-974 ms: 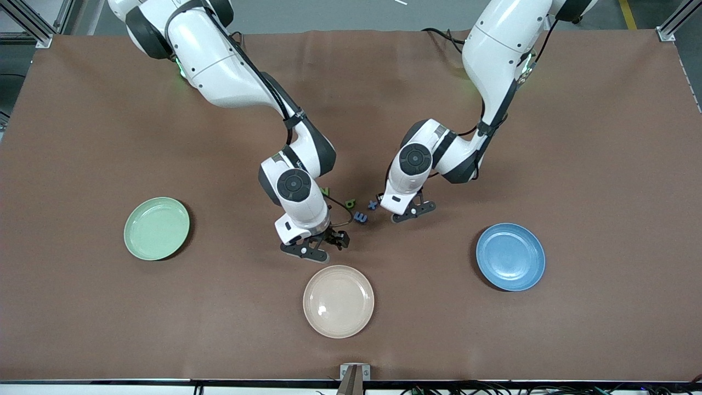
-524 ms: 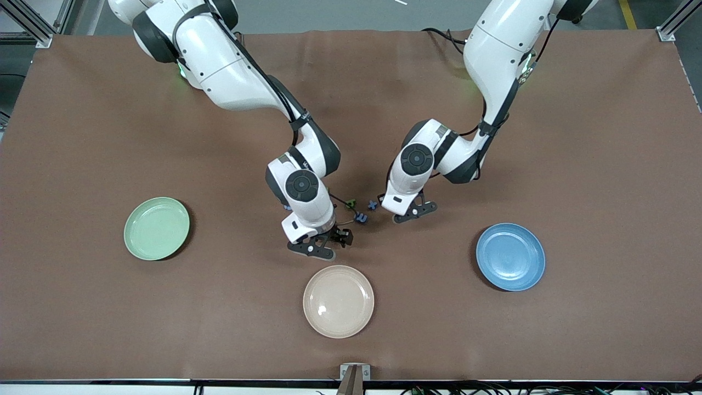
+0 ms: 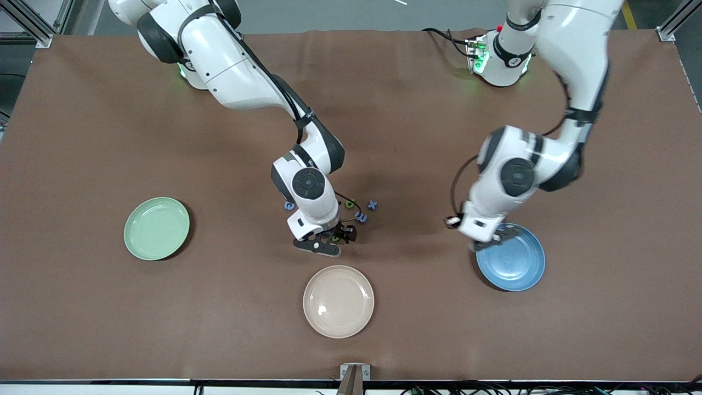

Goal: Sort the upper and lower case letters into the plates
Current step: 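Place the green letter in the blue plate with the left gripper, then place the green B on the green plate with the right gripper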

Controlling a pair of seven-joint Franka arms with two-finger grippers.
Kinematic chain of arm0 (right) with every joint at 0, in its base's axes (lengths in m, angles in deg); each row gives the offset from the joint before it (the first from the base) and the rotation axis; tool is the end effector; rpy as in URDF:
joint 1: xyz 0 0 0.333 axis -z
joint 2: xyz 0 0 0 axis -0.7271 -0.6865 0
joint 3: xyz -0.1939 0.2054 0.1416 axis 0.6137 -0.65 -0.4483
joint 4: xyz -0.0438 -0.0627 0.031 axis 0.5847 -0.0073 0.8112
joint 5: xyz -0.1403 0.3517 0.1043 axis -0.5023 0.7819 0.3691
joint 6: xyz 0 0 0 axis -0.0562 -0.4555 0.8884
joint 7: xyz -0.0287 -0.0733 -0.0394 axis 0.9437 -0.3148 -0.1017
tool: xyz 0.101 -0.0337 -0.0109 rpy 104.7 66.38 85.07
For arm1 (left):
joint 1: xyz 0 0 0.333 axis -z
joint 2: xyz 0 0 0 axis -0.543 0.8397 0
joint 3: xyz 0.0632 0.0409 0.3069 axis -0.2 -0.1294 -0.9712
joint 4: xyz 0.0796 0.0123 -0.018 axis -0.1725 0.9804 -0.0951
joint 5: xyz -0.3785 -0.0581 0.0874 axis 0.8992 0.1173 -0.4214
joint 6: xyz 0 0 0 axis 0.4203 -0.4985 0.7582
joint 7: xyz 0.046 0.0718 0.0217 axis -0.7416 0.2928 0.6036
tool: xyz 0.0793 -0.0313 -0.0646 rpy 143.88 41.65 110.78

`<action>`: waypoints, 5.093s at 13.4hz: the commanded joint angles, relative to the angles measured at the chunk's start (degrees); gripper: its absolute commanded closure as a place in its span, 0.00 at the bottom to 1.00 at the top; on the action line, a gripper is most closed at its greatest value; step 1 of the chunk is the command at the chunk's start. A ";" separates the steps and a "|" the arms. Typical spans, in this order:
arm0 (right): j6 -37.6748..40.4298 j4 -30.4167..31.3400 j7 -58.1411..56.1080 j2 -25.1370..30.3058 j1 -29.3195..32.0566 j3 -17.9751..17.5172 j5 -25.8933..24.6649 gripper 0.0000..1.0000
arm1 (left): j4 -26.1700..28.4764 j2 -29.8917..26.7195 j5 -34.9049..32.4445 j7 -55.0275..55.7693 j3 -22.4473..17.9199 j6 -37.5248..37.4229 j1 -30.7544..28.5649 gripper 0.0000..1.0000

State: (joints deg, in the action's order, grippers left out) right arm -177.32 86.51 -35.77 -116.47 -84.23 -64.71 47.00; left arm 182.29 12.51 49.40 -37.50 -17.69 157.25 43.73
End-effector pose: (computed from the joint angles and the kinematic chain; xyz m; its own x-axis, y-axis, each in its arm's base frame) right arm 0.6012 0.4573 0.1871 0.9675 -0.2383 0.0844 -0.2289 -0.9675 -0.1079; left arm 0.6183 -0.1797 0.2830 0.9390 0.3425 -0.0316 0.3430 -0.9393 0.0110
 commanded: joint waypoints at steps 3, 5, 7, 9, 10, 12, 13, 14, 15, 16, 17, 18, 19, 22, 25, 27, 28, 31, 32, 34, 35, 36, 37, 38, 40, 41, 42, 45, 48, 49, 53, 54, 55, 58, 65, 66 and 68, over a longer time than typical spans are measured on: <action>0.43 -0.55 0.64 -0.51 -0.91 0.52 0.68 0.17 | 0.55 3.15 -1.59 -3.23 0.50 0.78 -5.74 1.00; 0.35 0.07 0.46 -0.51 -0.91 0.52 0.59 0.20 | -0.24 4.03 -1.68 -3.40 0.50 0.78 -7.67 1.00; 0.26 0.16 0.29 -0.78 -0.82 0.52 0.50 0.22 | -1.38 5.60 -1.68 -3.58 0.50 2.18 -9.61 0.99; 0.17 0.16 0.37 -1.04 -0.82 0.52 0.42 0.26 | -1.92 6.75 -1.68 -3.58 -0.63 2.89 -9.61 0.91; 0.17 0.16 0.37 -1.13 -0.82 0.52 0.42 0.30 | -2.27 7.36 -1.68 -3.49 -1.08 3.67 -9.79 0.76; 0.17 0.16 0.29 -1.13 -0.82 0.52 0.50 0.39 | -2.09 7.99 -1.59 -2.71 -1.08 5.35 -10.32 0.20; 0.17 0.16 0.29 -1.13 -0.82 0.52 0.33 0.44 | -2.01 7.64 -1.50 -2.44 -1.08 5.26 -10.14 0.00; 0.08 0.16 0.11 -1.22 -0.82 0.52 0.24 0.50 | -2.18 6.94 -1.15 -0.52 -0.73 4.66 -10.05 0.00; 0.08 0.16 0.02 -1.22 -0.82 0.52 0.15 0.53 | -1.92 6.06 -1.15 2.97 -0.47 3.60 -9.53 0.00; 0.08 0.16 0.02 -1.22 -0.82 0.52 0.15 0.56 | -1.74 5.36 -1.15 5.88 0.14 2.12 -8.22 0.00; 0.08 0.16 -0.06 -1.22 -0.82 0.52 0.15 0.60 | -1.74 4.57 -1.15 8.61 0.32 1.14 -6.29 0.00; 0.00 0.16 -0.07 -1.22 -0.82 0.52 0.06 0.64 | -1.74 3.86 -1.06 12.12 0.32 0.44 -4.53 0.00; 0.00 0.16 -0.07 -1.22 -0.82 0.52 0.06 0.68 | -2.00 3.77 -1.15 16.41 0.59 0.26 -2.60 0.00; 0.00 0.16 0.02 -1.22 -0.82 0.52 0.15 0.83 | -2.36 4.20 -0.80 29.51 1.20 1.22 4.60 0.01; 0.34 0.07 -0.06 -0.69 -0.56 0.52 0.06 0.95 | -4.55 6.31 -0.71 41.20 1.20 2.10 11.28 0.02; 1.83 0.07 -0.07 0.10 -0.38 0.52 0.06 0.95 | -4.73 7.63 -0.62 48.59 1.20 4.11 15.15 0.05; 2.45 0.07 -0.07 0.62 -0.21 0.52 0.06 0.95 | -4.73 8.68 -0.62 52.71 1.20 5.69 16.82 0.05; 6.04 0.07 -0.85 2.64 0.15 0.69 -0.02 0.95 | -5.43 12.72 -0.71 64.85 1.20 11.05 20.87 0.09; 8.41 0.16 -3.03 3.78 0.23 0.78 -0.02 0.95 | -6.48 13.86 -0.71 67.41 1.20 11.06 21.67 0.10; 13.07 0.24 -5.51 5.89 1.20 0.78 0.06 0.96 | -7.54 15.27 -0.71 71.46 1.20 11.06 23.08 0.10; 13.96 1.03 -5.86 7.12 1.38 0.78 0.06 0.95 | -8.06 16.06 -0.71 72.61 1.20 11.06 23.95 0.11; 13.97 3.30 -6.74 9.31 1.64 0.87 -0.02 0.95 | -8.59 16.59 -0.71 73.75 1.20 11.06 24.57 0.12; 13.97 5.84 -9.01 11.68 2.60 0.87 0.06 0.96 | -8.94 16.95 -0.71 74.55 1.20 11.06 24.92 0.14; 13.80 9.35 -11.81 14.83 4.09 0.87 0.06 0.95 | -8.95 17.21 -0.71 74.90 1.20 11.06 25.28 0.15; 13.27 17.69 -19.36 22.12 7.60 0.87 0.06 0.95 | -8.95 18.00 -0.80 74.90 1.20 11.15 26.33 0.23; 13.18 22.00 -23.23 25.90 9.27 0.78 0.06 0.95 | -8.95 18.18 -0.89 74.90 1.12 11.15 26.68 0.30; 12.74 26.65 -27.53 29.94 11.72 0.78 0.06 0.95 | -8.95 18.27 -0.80 74.90 1.12 11.07 26.68 0.42; 10.90 37.48 -40.97 38.13 19.89 0.78 0.41 0.95 | -8.86 17.57 -0.97 74.64 1.03 10.63 26.16 1.00; 6.08 45.31 -56.70 40.00 29.30 0.78 0.68 0.95 | -9.04 13.54 -1.68 72.20 0.41 6.25 24.24 1.00; 4.06 47.25 -60.58 40.00 31.68 0.78 0.68 0.95 | -9.12 11.26 -1.68 69.74 0.41 4.23 23.09 1.00; 2.72 48.06 -76.14 38.77 40.99 0.70 0.77 0.94 | -9.30 6.32 -1.68 57.53 0.50 -1.41 15.89 1.00; 1.68 48.23 -79.22 38.08 42.41 0.70 0.85 0.94 | -9.30 5.45 -1.68 53.76 0.41 -2.81 13.53 1.00; 0.10 49.10 -81.26 37.55 43.12 0.70 0.86 0.94 | -9.21 4.83 -1.68 48.85 0.50 -4.47 10.89 1.00; -3.68 51.91 -83.21 36.67 43.04 0.70 0.86 0.93 | -9.21 4.38 -1.68 36.80 0.50 -6.43 3.59 1.00; -9.14 52.89 -85.67 32.54 42.33 0.43 3.75 0.93 | -9.30 9.47 -2.64 22.00 -0.02 -5.64 -6.01 0.48; -9.67 52.80 -85.76 31.92 42.33 0.43 4.19 0.93 | -9.30 10.09 -5.26 22.08 -0.03 -5.03 -6.36 0.21; -10.37 52.72 -85.85 31.04 42.33 0.43 4.37 0.93 | -9.21 9.66 -7.13 22.87 0.06 -4.49 -6.45 0.00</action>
State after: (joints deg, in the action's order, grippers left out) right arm -186.41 138.52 -119.78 -85.08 -42.01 -64.01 49.46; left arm 173.21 22.80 44.28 -15.08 -17.80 152.42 37.22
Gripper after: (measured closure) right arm 0.626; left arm 0.515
